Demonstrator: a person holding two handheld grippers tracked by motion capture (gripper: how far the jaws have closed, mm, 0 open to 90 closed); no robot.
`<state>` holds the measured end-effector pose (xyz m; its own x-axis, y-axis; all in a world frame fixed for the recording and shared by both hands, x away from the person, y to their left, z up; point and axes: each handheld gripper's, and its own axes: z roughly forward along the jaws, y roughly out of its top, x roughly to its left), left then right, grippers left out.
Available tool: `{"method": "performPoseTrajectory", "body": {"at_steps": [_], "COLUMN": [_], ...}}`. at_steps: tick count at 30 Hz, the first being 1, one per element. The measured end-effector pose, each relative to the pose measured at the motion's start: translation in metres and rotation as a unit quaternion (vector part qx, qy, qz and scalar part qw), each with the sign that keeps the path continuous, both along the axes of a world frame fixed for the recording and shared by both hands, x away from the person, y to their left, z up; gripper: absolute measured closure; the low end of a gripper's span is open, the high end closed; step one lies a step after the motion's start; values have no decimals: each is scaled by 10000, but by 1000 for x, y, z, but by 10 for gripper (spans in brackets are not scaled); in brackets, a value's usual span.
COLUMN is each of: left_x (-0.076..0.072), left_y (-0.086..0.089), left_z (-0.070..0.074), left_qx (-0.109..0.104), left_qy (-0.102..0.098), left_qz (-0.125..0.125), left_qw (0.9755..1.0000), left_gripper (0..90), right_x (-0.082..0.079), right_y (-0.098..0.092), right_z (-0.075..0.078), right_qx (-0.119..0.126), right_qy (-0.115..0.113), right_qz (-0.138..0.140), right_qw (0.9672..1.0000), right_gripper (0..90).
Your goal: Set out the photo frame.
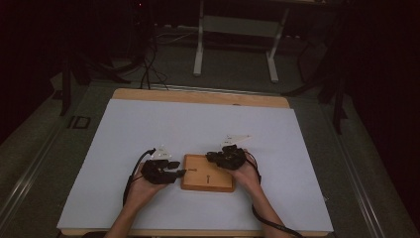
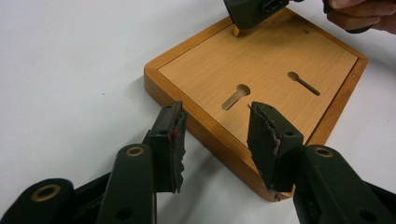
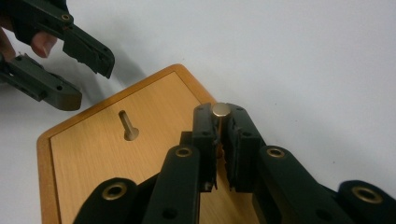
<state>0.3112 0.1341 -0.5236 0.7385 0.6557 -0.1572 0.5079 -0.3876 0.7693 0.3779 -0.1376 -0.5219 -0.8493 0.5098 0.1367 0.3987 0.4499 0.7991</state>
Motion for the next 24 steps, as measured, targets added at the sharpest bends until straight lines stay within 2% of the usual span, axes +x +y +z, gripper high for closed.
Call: {"method": "performPoseTrajectory", "body": {"at_steps": [4, 8, 12, 17, 24], "left_x": [0, 0, 0, 0, 0], "left_y": [-1, -1, -1, -1, -2], "left_z": [0, -1, -1, 0, -1], "left_qx": [12, 28, 29, 33, 62], "left_qy": [6, 23, 14, 12, 2], "left_qz": [-11, -24, -18, -20, -36], "left_qw": [10000, 10000, 10000, 10000, 10000], "left_gripper": [559, 559, 559, 559, 559], "right_x": [0, 2, 7, 9, 9], "right_y": [1, 2, -1, -1, 0], "right_z": [1, 1, -1, -4, -7], "right_qx": [-57, -55, 100, 237, 260], "right_qy": [-59, -3, 124, 232, 262], "right_qz": [35, 71, 83, 95, 155], "right_qw": [10000, 10000, 9998, 9994, 9992], "right_gripper": [837, 834, 775, 768, 800]}}
